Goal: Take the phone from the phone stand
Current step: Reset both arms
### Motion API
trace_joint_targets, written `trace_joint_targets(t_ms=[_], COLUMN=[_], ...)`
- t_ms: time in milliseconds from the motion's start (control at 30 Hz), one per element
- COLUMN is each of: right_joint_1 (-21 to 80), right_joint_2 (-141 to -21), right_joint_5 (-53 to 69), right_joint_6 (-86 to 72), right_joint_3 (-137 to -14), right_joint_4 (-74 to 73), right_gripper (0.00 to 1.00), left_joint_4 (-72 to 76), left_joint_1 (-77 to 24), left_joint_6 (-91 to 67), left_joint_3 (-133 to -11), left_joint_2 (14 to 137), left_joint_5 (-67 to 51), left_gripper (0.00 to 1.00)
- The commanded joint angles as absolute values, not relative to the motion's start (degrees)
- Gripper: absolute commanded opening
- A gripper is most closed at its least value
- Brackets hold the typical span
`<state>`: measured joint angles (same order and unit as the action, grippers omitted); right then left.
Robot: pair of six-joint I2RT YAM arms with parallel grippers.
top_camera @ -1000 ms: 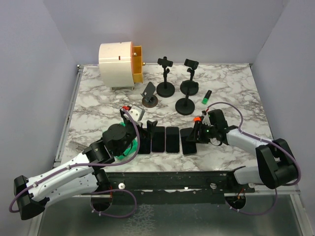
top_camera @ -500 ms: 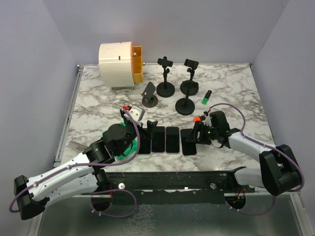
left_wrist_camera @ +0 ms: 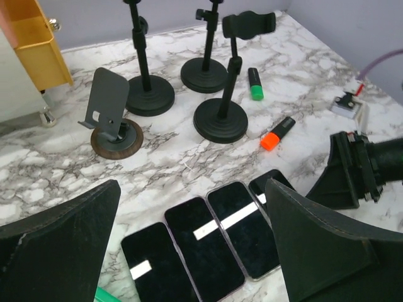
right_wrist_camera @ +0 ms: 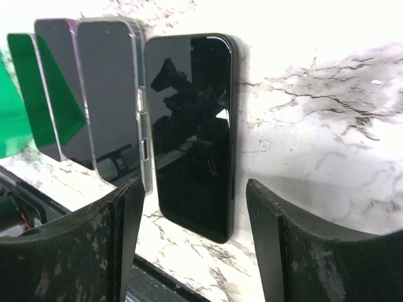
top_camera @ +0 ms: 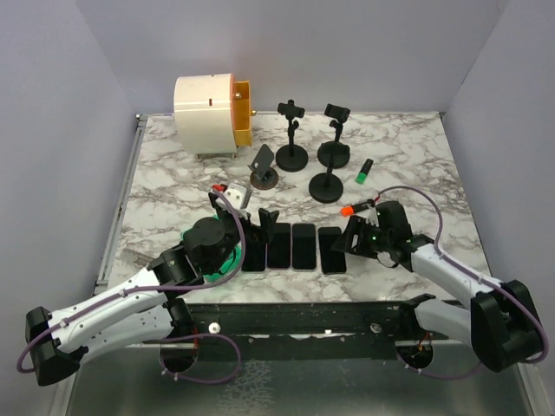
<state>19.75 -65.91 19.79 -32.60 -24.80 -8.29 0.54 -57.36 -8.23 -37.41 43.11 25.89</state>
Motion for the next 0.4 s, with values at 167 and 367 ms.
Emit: trace_joint_targets(t_ms=[167,367], right_joint_1=[19.41,19.38], right_joint_2=[-49.09,-45.63], right_joint_5=[6.42,2.23], right_joint_6=[-33.02,-33.72], right_joint_3=[-36.19,-42.32], right_joint_4=[-21.02,-25.85], right_gripper=[0.76,0.77], left_joint_4=[-8.61,-8.38], left_joint_1=[-57.04,-57.04], left_joint_6=[-33.34,-35.44], left_joint_3=[-46.07,-45.95], left_joint_2=[49.54,47.49], left_joint_5=[44.12,44.09], left_gripper=[0.99,0.99])
